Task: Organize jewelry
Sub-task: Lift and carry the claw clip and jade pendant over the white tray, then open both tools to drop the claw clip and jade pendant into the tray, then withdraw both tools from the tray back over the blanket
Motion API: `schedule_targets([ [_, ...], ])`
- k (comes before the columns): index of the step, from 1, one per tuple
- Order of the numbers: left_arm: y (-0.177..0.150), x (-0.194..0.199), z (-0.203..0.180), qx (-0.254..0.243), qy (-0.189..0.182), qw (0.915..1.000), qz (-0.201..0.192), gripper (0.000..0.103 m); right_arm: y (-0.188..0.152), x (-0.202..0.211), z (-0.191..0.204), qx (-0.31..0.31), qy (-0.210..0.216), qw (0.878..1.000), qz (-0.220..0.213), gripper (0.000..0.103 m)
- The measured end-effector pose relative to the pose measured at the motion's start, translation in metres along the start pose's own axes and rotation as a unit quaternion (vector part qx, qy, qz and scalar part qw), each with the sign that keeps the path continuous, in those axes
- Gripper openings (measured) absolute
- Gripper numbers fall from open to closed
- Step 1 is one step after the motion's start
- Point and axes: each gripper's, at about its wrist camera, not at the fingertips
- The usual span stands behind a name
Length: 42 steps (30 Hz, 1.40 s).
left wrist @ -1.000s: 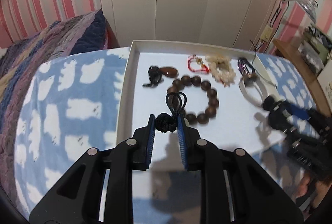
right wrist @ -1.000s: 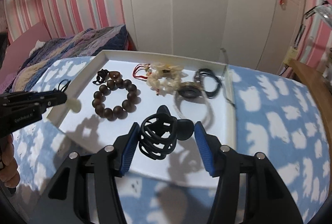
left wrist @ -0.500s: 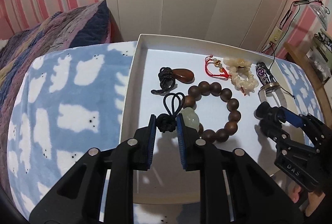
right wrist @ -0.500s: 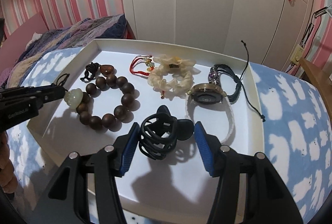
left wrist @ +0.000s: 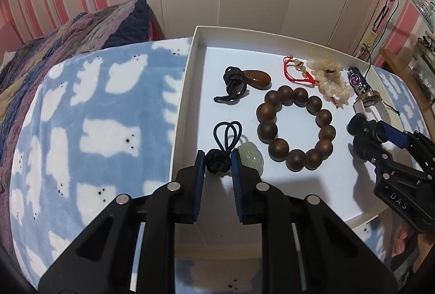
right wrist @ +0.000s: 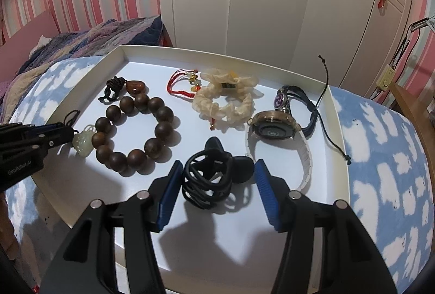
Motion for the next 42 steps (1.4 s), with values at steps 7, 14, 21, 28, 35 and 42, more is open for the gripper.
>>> schedule_targets([
  [7, 0.001, 0.001, -0.005, 0.003, -0.010, 0.9999, 0.006, 0.022, -0.003, 0.001, 0.004, 0.014, -0.007, 1.000, -0.005, 0.057],
  [14, -0.001, 0.032, -0.013, 0.009, -0.004, 0.9998, -0.019, 0.054, 0.001, 0.025, -0.008, 0.009, -0.012, 1.000, -0.017, 0.071],
  [21, -0.022, 0.092, -0.022, 0.003, 0.021, 0.9969, -0.076, 0.093, -0.004, 0.074, -0.032, -0.004, -0.033, 0.998, -0.057, 0.092],
  [28, -0.073, 0.132, -0.019, 0.011, 0.010, 0.9968, -0.078, 0.100, -0.044, 0.118, -0.050, -0.013, -0.046, 0.994, -0.099, 0.099],
  [35, -0.132, 0.155, -0.017, 0.007, 0.014, 0.9976, -0.068, 0.100, -0.086, 0.147, -0.070, -0.014, -0.039, 0.995, -0.087, 0.099],
  [42, -0.183, 0.157, -0.023, 0.006, -0.008, 0.9986, -0.053, 0.100, -0.128, 0.157, -0.071, -0.016, -0.043, 0.997, -0.054, 0.101],
])
Point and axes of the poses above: each gripper's, at about its wrist camera, not at the fingertips, and x roughly against the way its jaws point, z to its left, y to its top, and after that the axes turned 11 degrees about -y, right-handed
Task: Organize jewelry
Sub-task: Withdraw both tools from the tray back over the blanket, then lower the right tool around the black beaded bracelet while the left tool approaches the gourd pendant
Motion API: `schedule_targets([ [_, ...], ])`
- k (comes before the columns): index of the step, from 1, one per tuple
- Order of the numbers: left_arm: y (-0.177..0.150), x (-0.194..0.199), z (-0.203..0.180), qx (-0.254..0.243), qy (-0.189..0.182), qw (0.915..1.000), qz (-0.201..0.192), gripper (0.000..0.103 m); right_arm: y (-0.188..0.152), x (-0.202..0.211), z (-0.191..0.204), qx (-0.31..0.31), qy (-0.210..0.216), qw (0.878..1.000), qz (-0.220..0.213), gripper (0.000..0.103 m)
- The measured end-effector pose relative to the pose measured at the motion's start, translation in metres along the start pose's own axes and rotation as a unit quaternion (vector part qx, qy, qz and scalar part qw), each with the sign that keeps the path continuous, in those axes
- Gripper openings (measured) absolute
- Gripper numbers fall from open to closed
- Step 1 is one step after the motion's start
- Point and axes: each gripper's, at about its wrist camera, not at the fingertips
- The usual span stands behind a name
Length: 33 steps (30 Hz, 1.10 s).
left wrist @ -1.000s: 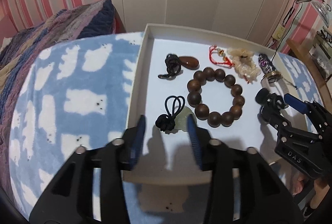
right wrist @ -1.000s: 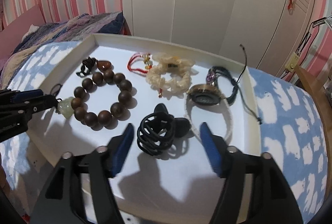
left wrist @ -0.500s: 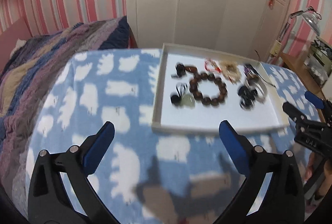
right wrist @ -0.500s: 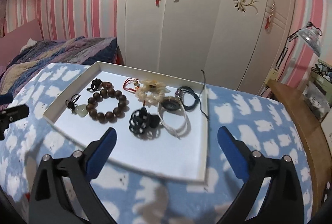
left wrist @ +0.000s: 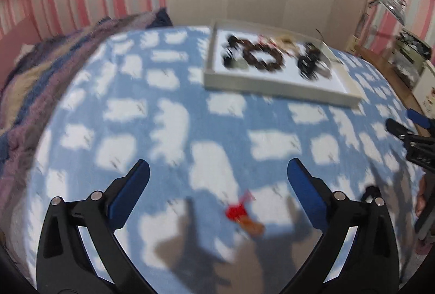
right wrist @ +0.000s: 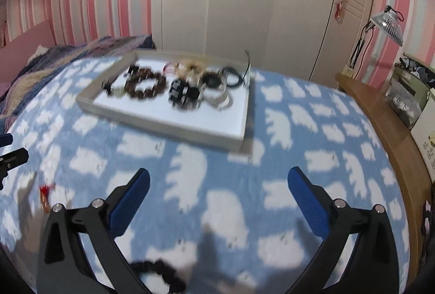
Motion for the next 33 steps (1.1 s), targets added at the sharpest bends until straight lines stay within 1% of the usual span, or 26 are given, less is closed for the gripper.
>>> schedule_targets([
  [2, -0.011, -0.003, -0.005, -0.003, -0.013, 0.9999, 0.009, 0.100, -0.011, 0.004, 0.004, 0.005, -0.009, 1.000, 0.001, 0.101],
  [7, -0.030, -0.003, -0.016, -0.028, 0.015, 0.9995, 0.001, 0.100, -0.028, 0.019, 0.003, -0.006, -0.014, 1.000, -0.005, 0.101],
  [8, -0.035, -0.002, -0.016, -0.027, 0.015, 0.9995, -0.003, 0.100, -0.032, 0.022, 0.004, -0.004, -0.018, 1.000, -0.009, 0.101],
  [11, -0.044, -0.002, -0.018, -0.029, -0.002, 0.9996, -0.003, 0.100, -0.043, 0.031, 0.004, 0.001, -0.036, 0.999, -0.024, 0.101],
  [13, -0.049, -0.002, -0.019, -0.033, -0.012, 0.9994, -0.003, 0.100, -0.050, 0.033, 0.006, 0.000, -0.020, 0.999, -0.031, 0.101],
  [15, -0.052, -0.003, -0.019, -0.031, -0.017, 0.9994, -0.004, 0.100, -0.056, 0.033, 0.008, -0.004, -0.015, 0.999, -0.030, 0.101],
  [19, -0.054, -0.008, -0.015, -0.033, 0.000, 0.9995, -0.002, 0.100, -0.067, 0.029, 0.017, 0.005, -0.020, 1.000, -0.019, 0.101],
  [20, -0.055, -0.010, -0.013, -0.030, -0.001, 0.9996, 0.003, 0.100, -0.070, 0.029, 0.018, 0.005, -0.018, 1.000, -0.017, 0.101],
  [24, -0.059, -0.017, -0.007, -0.014, -0.025, 0.9994, 0.020, 0.100, -0.079, 0.027, 0.019, -0.002, -0.007, 1.000, -0.003, 0.101],
  [29, -0.060, -0.016, -0.007, -0.010, -0.014, 0.9998, 0.012, 0.100, -0.086, 0.025, 0.023, -0.002, -0.004, 1.000, 0.007, 0.101],
  [33, -0.060, -0.020, -0.008, -0.014, -0.002, 0.9997, 0.018, 0.100, -0.089, 0.026, 0.026, 0.000, 0.009, 1.000, 0.009, 0.101],
])
Point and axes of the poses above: each gripper's, at about its wrist camera, not at the fingertips, and x roughly against the way its jaws point, z to its left, y to its top, and after that the axes turned 11 degrees about -y, right-handed
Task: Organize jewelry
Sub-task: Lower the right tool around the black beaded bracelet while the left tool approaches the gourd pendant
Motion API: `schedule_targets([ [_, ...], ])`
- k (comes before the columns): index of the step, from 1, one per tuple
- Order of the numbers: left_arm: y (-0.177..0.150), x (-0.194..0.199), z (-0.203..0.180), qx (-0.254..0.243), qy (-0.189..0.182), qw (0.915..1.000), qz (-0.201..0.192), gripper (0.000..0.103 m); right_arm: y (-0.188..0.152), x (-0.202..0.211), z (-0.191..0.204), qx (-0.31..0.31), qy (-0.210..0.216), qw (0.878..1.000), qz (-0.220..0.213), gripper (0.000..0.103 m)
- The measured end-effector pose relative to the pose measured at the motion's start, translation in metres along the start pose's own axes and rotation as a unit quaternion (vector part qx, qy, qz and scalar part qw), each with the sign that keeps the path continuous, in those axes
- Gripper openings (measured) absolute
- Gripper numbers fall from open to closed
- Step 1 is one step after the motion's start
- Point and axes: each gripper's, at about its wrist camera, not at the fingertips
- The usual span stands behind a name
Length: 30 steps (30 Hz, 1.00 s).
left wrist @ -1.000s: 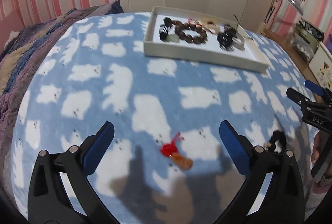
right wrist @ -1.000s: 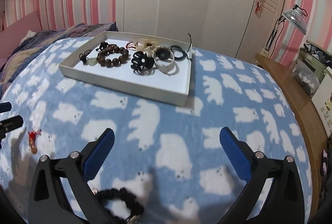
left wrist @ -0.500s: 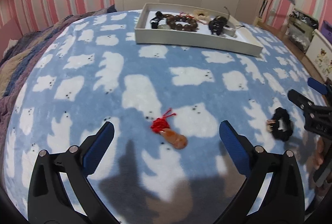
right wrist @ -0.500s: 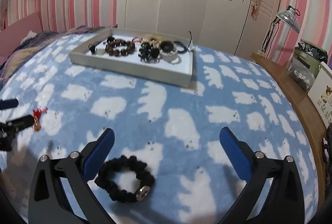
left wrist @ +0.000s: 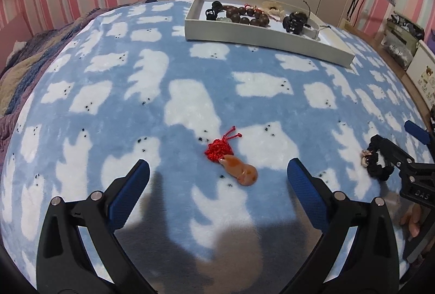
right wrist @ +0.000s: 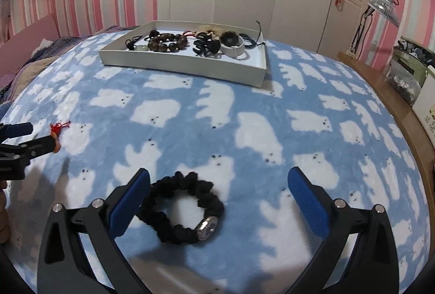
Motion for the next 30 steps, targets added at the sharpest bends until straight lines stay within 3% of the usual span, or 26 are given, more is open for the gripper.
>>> schedule_targets([
  [3, 0.001, -0.003, 0.001, 0.003, -0.004, 1.0000, 0.003, 0.100, -0.001, 0.002, 0.006, 0.018, -0.013, 1.000, -0.010, 0.101],
  [12, 0.005, -0.011, 0.005, 0.022, -0.013, 0.9996, 0.008, 0.096, -0.003, -0.006, 0.006, 0.016, 0.008, 1.000, 0.009, 0.099],
  [13, 0.005, -0.012, 0.004, 0.021, -0.013, 0.9996, 0.010, 0.094, -0.003, -0.008, 0.006, 0.014, 0.013, 1.000, 0.014, 0.096],
  [15, 0.006, -0.014, 0.002, 0.019, -0.012, 0.9997, 0.012, 0.091, -0.003, -0.012, 0.006, 0.014, 0.022, 0.999, 0.026, 0.080],
  [19, 0.006, -0.014, 0.003, 0.021, -0.012, 0.9996, 0.013, 0.088, -0.003, -0.017, 0.002, -0.001, 0.041, 0.998, 0.040, 0.077],
  [21, 0.007, -0.015, 0.005, 0.027, -0.016, 0.9994, 0.015, 0.088, -0.004, -0.018, 0.000, -0.006, 0.049, 0.998, 0.044, 0.065],
  [25, 0.010, -0.017, 0.007, 0.032, -0.019, 0.9992, 0.018, 0.086, -0.004, -0.021, 0.001, -0.010, 0.074, 0.996, 0.049, 0.053],
  [27, 0.012, -0.018, 0.008, 0.034, -0.016, 0.9992, 0.018, 0.080, -0.004, -0.021, 0.001, -0.011, 0.086, 0.995, 0.048, 0.036],
  [30, 0.015, -0.018, 0.009, 0.033, -0.008, 0.9992, 0.019, 0.068, -0.003, -0.021, 0.003, -0.010, 0.096, 0.994, 0.045, 0.030],
])
Point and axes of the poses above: each gripper's, at about its wrist camera, not at the fingertips, and x roughly against the way its jaws point, z to its left, y to its top, and after that the axes turned 11 degrees about -y, right-handed
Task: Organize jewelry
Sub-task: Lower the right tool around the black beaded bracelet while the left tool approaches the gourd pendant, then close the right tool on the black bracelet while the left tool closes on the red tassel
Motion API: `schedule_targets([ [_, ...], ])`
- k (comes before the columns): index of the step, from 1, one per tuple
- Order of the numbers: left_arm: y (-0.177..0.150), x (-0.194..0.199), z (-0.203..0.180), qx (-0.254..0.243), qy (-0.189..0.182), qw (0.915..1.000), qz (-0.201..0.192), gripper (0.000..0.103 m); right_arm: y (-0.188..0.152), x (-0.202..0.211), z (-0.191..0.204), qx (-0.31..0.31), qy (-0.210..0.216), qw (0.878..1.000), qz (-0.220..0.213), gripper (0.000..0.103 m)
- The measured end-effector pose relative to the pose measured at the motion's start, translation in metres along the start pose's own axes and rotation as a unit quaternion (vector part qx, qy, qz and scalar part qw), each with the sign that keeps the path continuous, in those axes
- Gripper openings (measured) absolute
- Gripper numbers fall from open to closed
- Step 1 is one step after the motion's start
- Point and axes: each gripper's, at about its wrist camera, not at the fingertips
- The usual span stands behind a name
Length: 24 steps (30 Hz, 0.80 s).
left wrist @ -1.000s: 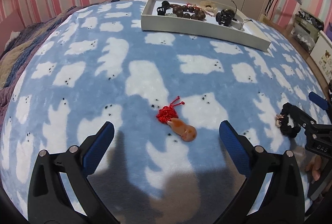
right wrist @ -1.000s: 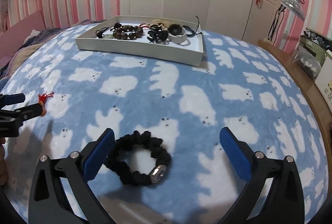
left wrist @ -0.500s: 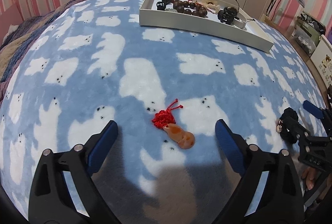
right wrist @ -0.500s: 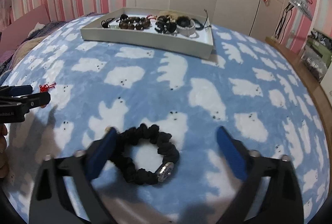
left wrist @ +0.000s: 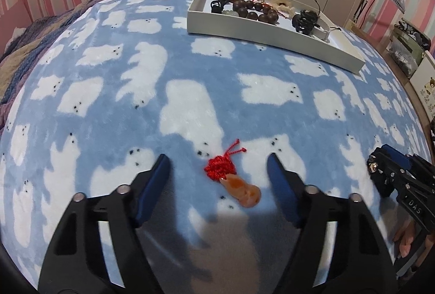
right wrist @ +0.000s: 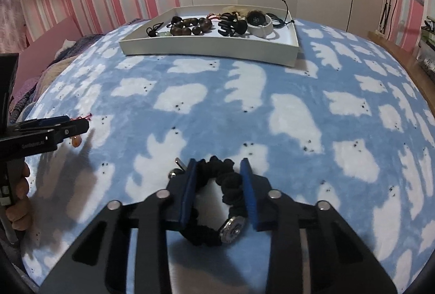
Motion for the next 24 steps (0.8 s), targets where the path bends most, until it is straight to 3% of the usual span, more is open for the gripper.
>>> schedule_targets([
  [3, 0.002, 0.001, 0.003, 0.007, 0.000, 1.0000, 0.002, 0.063, 0.001, -0.001, -0.001, -0.002, 0.002, 1.000, 0.001, 0.025],
  [8, 0.003, -0.001, 0.000, -0.001, 0.026, 0.9996, 0.011, 0.046, 0.003, -0.004, -0.004, -0.011, 0.002, 1.000, 0.003, 0.023],
  [10, 0.005, -0.002, -0.004, -0.009, 0.039, 0.9991, 0.017, 0.032, 0.004, -0.004, -0.003, -0.011, -0.002, 1.000, 0.004, 0.022],
  [12, 0.005, -0.003, -0.006, -0.014, 0.038, 0.9989, 0.022, 0.026, 0.004, -0.003, -0.002, -0.007, -0.012, 1.000, 0.001, 0.021],
  [19, 0.003, -0.002, -0.011, -0.016, 0.045, 0.9984, 0.029, 0.012, 0.004, -0.001, -0.001, 0.001, -0.028, 1.000, -0.004, 0.018],
  [24, 0.002, -0.001, -0.014, -0.013, 0.034, 0.9989, 0.029, 0.009, 0.006, 0.000, 0.001, 0.010, -0.040, 0.999, -0.006, 0.015],
])
Point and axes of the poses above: each gripper's, at about its wrist camera, not at the fingertips, and x roughly against the way its jaws point, z to its left, y to its top, and after that the axes turned 11 degrees about -y, right-handed
